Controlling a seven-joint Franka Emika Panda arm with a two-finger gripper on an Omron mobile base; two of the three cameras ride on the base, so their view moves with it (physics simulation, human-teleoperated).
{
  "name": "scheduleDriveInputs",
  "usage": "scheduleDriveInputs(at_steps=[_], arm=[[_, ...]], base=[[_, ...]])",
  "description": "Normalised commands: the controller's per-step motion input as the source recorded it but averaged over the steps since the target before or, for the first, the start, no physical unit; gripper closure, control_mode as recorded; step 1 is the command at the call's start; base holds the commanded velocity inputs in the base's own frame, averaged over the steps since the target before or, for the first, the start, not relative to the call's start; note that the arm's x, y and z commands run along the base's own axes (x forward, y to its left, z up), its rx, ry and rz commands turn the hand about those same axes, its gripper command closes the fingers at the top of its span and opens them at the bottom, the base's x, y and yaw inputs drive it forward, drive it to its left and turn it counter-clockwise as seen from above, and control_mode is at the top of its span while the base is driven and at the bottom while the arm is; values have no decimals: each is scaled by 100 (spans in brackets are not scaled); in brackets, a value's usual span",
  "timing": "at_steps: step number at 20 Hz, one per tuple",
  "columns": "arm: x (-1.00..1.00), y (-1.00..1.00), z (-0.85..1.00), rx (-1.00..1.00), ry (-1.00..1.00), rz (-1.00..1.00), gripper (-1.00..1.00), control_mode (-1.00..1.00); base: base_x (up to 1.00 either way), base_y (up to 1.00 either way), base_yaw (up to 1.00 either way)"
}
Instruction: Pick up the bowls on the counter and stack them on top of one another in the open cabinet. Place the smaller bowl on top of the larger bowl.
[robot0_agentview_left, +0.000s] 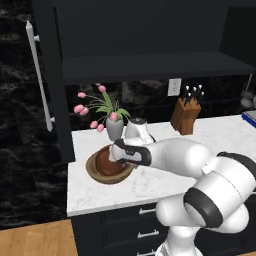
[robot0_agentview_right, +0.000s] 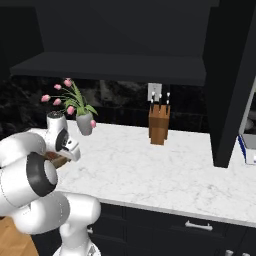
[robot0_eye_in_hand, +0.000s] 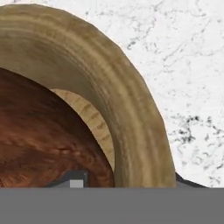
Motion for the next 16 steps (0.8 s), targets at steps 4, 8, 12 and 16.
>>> scheduleDriveInputs(at_steps=[4,8,12,16], arm=[[-25,-33,95,0,-14,-19,100,-100],[-38,-55,100,1,-23,-23,100,-100],[-39,-61,100,1,-28,-26,100,-100],[-35,-62,100,6,-33,-25,100,-100]], base=[[0,0,0],[0,0,0],[0,0,0],[0,0,0]])
